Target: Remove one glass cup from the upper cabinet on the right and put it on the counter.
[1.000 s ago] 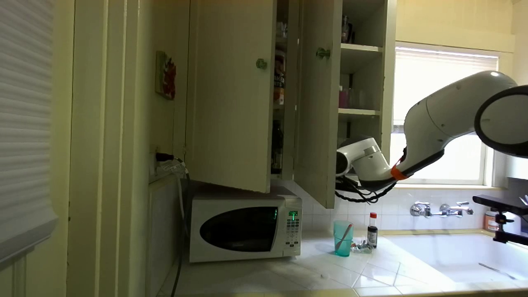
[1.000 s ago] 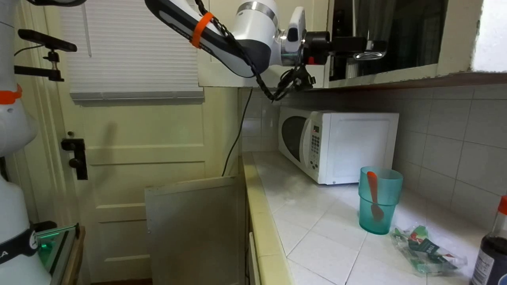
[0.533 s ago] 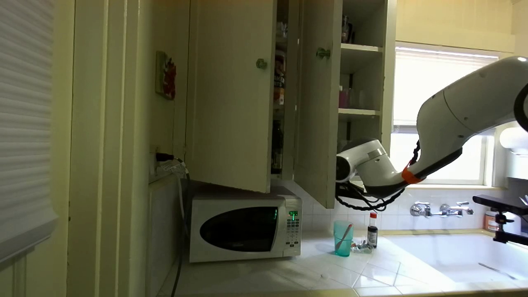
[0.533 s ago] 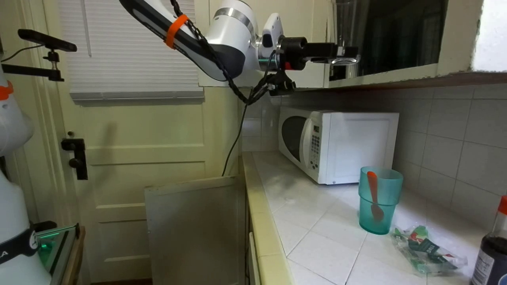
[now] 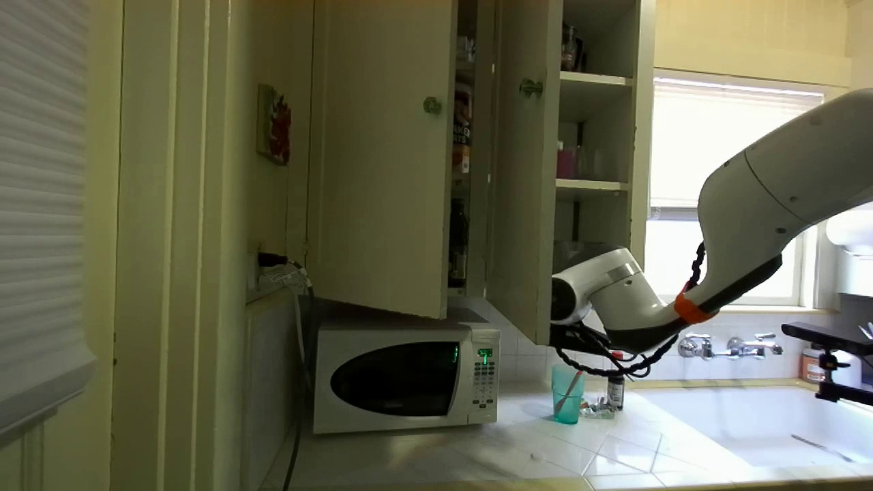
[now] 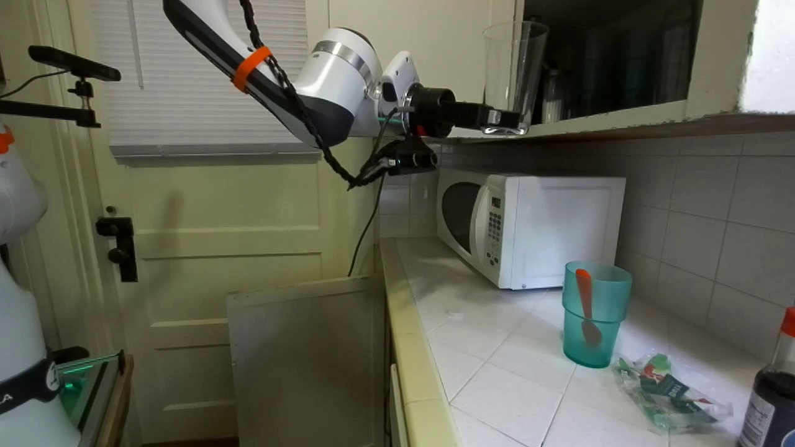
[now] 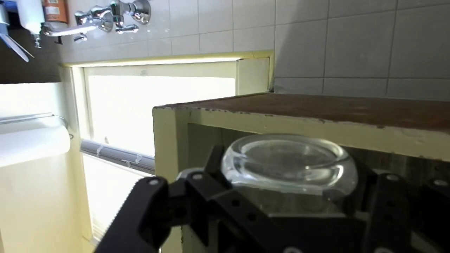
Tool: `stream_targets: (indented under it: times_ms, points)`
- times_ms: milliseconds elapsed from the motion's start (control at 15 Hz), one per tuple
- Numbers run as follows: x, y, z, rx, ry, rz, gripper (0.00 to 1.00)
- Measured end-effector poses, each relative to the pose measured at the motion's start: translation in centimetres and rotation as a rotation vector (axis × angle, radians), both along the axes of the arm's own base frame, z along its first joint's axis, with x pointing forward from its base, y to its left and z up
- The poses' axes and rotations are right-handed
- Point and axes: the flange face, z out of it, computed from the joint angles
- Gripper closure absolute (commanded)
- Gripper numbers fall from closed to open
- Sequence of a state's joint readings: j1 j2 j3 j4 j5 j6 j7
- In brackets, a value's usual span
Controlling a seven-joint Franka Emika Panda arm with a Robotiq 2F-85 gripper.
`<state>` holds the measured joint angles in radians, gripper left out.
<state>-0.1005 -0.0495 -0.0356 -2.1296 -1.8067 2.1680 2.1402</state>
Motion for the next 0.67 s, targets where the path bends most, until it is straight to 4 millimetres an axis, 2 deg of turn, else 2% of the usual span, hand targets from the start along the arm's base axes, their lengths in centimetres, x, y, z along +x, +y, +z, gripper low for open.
stream_targets:
  times_ms: [533,600,667]
  points:
    - [-1.4,2.4,-4.0,-0.051,0.05,-0.086,0.49]
    - [-1.6,2.0,-5.0,-0.043,0.056,-0.091,0.24]
    - [-1.9,0.8,-6.6,-0.013,0.064,-0.093,0.24]
